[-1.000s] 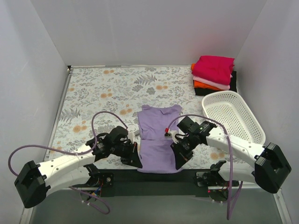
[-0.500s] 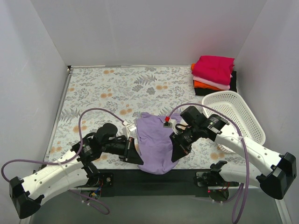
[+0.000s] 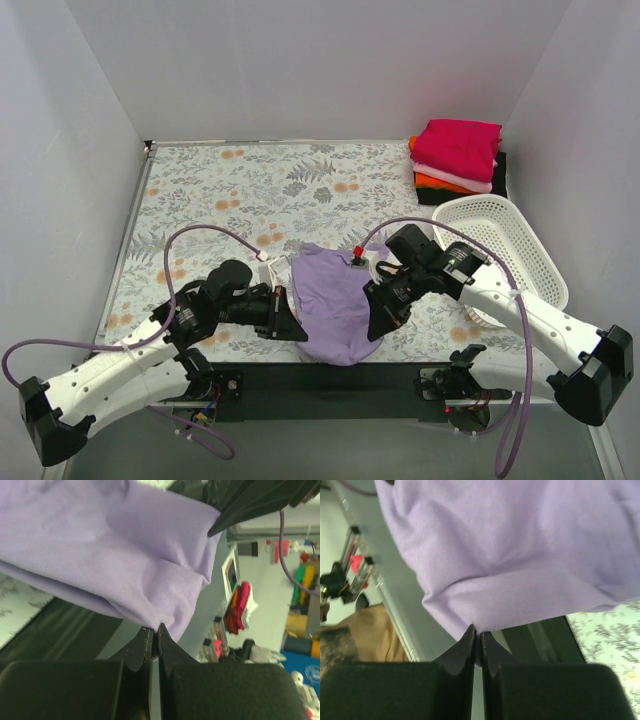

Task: Fold and stack the t-shirts
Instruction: Fold the tshirt

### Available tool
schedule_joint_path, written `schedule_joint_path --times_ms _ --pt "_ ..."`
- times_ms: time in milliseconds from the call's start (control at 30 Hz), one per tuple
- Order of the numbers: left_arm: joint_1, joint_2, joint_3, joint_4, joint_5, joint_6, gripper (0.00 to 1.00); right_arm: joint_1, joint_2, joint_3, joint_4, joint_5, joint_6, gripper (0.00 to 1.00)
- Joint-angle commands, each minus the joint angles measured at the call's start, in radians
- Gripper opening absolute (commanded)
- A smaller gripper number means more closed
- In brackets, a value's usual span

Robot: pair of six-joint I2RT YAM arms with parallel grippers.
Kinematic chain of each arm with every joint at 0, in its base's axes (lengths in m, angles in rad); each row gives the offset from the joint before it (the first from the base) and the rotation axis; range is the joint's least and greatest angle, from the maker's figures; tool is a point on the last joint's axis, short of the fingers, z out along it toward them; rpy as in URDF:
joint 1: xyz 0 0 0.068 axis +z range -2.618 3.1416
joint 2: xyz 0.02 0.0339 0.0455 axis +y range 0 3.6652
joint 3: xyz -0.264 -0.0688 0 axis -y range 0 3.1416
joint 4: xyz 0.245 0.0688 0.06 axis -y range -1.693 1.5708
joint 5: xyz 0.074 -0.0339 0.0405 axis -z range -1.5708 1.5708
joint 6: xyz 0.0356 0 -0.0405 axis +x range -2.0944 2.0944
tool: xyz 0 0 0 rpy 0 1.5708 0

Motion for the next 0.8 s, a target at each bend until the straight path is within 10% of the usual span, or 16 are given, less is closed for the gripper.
schedule_joint_path --times_ms 0,400,767 --pt "-0.004 0.031 -0.023 0.140 -0.174 -0.024 0.00 -0.027 -0.026 -0.013 0.133 0.100 0.051 0.01" --pt "0.002 0.140 -0.071 0.394 -0.573 -0.016 0.00 -0.114 0.012 -0.015 0.368 0.471 0.088 0.01" --pt "0.141 0.297 -0.011 0.545 -0.549 0.069 0.00 -0.169 0.165 0.148 0.418 0.564 0.031 0.01"
